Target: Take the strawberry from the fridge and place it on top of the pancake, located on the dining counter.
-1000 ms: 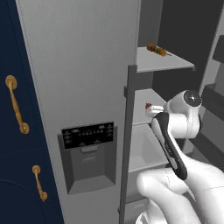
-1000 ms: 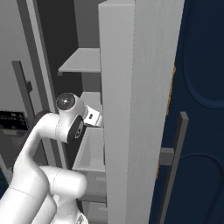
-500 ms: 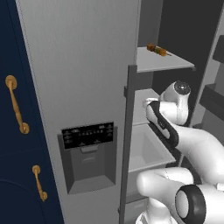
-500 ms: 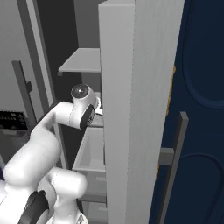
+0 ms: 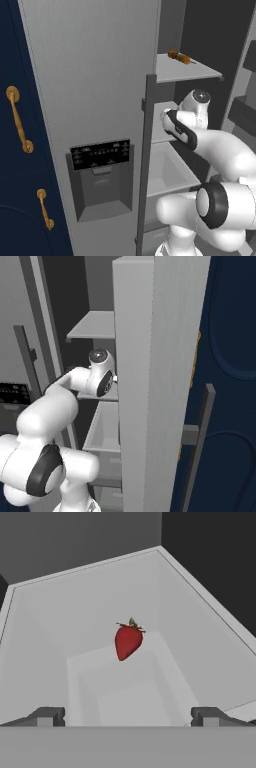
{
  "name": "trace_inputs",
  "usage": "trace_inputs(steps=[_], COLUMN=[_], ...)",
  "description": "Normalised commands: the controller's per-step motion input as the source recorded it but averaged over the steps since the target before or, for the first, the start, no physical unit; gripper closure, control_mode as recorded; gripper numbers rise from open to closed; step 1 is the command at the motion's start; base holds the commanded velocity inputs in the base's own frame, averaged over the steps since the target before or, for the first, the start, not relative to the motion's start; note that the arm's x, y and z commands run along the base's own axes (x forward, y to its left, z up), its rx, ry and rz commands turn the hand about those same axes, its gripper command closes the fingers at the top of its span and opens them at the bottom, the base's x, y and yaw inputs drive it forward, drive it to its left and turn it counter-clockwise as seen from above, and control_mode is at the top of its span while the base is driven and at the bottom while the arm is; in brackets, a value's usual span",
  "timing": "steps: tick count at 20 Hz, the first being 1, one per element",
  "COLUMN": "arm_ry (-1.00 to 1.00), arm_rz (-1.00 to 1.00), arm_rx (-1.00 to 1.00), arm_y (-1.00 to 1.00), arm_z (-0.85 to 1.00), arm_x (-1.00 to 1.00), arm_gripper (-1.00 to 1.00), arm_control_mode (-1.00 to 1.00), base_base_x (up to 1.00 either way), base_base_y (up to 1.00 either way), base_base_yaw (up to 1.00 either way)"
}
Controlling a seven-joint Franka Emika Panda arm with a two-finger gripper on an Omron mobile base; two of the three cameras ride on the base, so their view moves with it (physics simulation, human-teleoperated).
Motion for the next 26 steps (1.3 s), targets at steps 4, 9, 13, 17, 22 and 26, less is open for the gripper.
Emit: trace_inputs(steps=[4, 9, 13, 17, 22, 26], arm_ry=[0.00, 0.01, 0.02, 0.09, 0.05, 0.01], arm_rz=[0.00, 0.00, 0.00, 0.00, 0.00, 0.00], arm_rx=[0.00, 0.00, 0.00, 0.00, 0.00, 0.00], arm_y=[-0.11, 0.00, -0.02, -0.02, -0.12, -0.01], arm_z=[-0.09, -0.10, -0.14, -0.25, -0.18, -0.04], arm_x=[0.31, 0.33, 0.34, 0.27, 0.35, 0.22], arm_gripper=[-1.00, -1.00, -1.00, -1.00, -1.00, -1.00], arm_control_mode=[-1.00, -1.00, -1.00, -1.00, -1.00, -1.00], base_base_x=[0.00, 0.00, 0.00, 0.00, 0.00, 0.00], base_base_y=[0.00, 0.00, 0.00, 0.00, 0.00, 0.00], base_base_yaw=[0.00, 0.00, 0.00, 0.00, 0.00, 0.00])
